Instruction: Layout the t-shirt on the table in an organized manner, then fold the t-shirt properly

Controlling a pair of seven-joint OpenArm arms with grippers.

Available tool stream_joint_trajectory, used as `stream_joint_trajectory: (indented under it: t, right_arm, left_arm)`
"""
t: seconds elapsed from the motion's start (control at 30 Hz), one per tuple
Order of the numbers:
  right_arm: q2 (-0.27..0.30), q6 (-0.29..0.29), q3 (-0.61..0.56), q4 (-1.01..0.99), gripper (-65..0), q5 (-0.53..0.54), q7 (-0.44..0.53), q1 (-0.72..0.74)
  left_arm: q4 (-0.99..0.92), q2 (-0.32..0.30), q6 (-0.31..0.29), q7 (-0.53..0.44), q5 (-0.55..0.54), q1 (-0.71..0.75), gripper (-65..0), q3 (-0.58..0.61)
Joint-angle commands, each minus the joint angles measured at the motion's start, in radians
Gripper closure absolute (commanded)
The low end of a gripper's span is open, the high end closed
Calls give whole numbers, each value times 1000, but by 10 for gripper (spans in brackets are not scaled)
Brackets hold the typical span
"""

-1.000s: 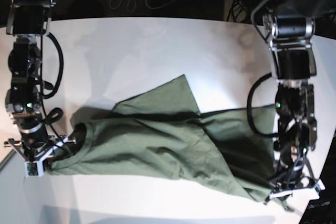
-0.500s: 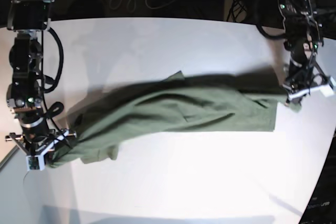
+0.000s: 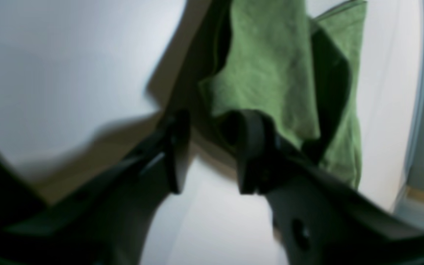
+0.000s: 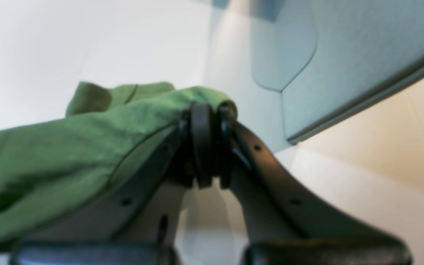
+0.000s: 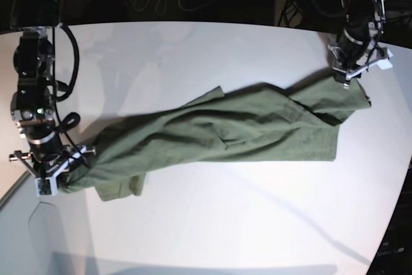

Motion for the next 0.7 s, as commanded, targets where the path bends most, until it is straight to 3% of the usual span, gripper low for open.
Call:
stream_joint_trajectory:
  t: [0.0, 0.17, 0.37, 0.5, 0.67]
  right_arm:
    - [15, -5, 6, 28, 0, 0, 28, 5]
    - [10, -5, 61, 90, 0, 0, 28, -87]
    - [18, -4, 76, 111, 0, 0, 28, -190]
    - [29, -4, 76, 108, -121, 0, 28, -227]
    - [38, -4, 78, 114, -256, 0, 28, -239]
  left_arm:
    - [43, -31, 10, 15, -65, -4, -242, -6]
    - [101, -79, 7, 127, -67, -2, -256, -10]
    - [186, -85, 7, 142, -69, -4, -257, -73]
    - [261, -89, 7, 144, -69, -36, -270, -95]
    - [210, -88, 9, 141, -56, -137, -406, -105]
